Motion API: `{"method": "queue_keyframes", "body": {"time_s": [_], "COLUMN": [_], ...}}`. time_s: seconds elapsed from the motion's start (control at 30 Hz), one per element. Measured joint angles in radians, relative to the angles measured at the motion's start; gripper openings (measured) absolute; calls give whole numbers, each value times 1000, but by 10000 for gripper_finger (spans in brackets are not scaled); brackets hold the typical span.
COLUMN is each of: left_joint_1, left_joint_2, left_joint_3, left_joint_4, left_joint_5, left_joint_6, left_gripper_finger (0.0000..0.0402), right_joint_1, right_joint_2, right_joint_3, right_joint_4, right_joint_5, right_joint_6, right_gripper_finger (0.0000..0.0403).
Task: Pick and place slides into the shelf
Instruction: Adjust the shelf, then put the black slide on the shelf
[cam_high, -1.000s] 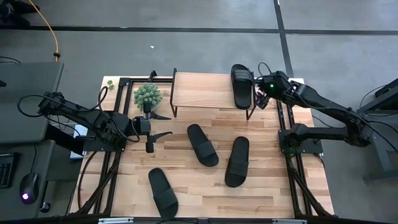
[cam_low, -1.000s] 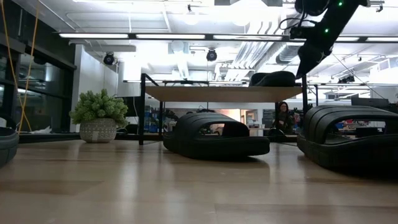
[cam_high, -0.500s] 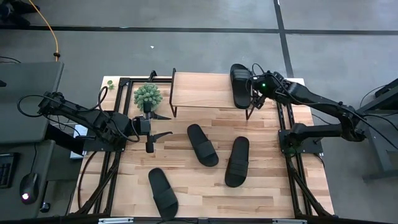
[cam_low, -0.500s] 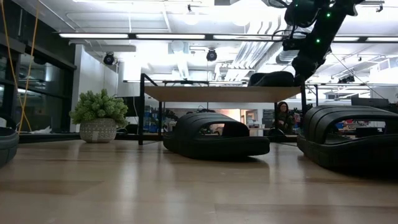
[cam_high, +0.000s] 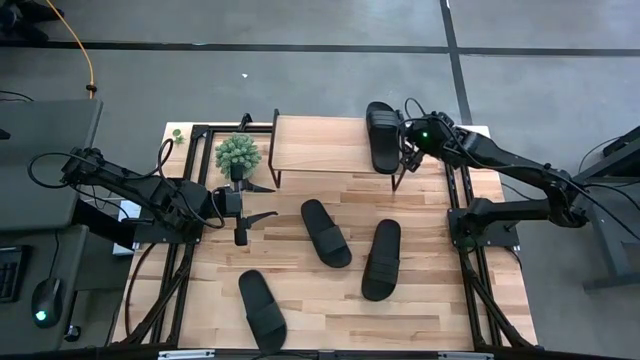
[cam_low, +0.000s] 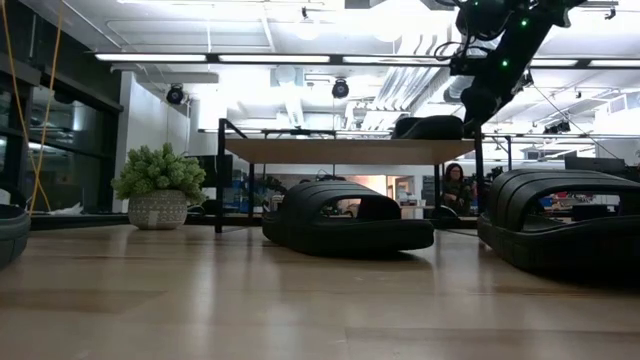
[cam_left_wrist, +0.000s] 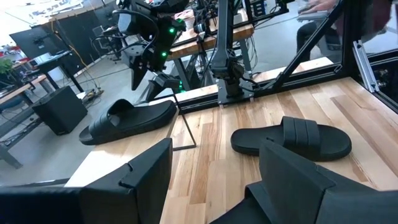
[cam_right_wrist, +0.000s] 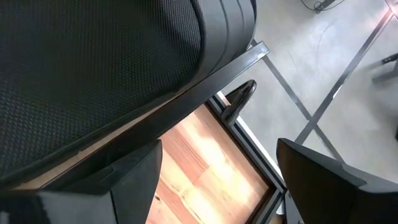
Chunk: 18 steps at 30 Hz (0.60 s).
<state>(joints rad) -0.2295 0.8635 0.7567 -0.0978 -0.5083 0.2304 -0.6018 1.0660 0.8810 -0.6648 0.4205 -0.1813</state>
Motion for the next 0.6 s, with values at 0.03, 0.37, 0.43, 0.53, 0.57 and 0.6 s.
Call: {"method": "queue_keyframes", "body": {"time_s": [0.03,0.37,0.43,0.53,0.57,0.6], "left_joint_1": [0,0,0,0,0,0], "left_joint_2": [0,0,0,0,0,0], "left_joint_3": [0,0,0,0,0,0], "left_joint_4": [0,0,0,0,0,0], "left_joint_5": [0,0,0,0,0,0], "left_joint_6": [0,0,0,0,0,0], "left_gripper_finger": [221,221,221,221,221,221], "right_joint_1": [0,0,1,0,0,0], "right_joint_2": [0,0,0,0,0,0], "right_joint_3": [0,0,0,0,0,0], "right_joint_4": [4,14,-6,-51,-65,-76], "right_joint_5": [0,2,40,117,147,174], "right_joint_6": [1,6,23,56,73,87], "right_gripper_finger": [307,307,307,307,307,307]}}
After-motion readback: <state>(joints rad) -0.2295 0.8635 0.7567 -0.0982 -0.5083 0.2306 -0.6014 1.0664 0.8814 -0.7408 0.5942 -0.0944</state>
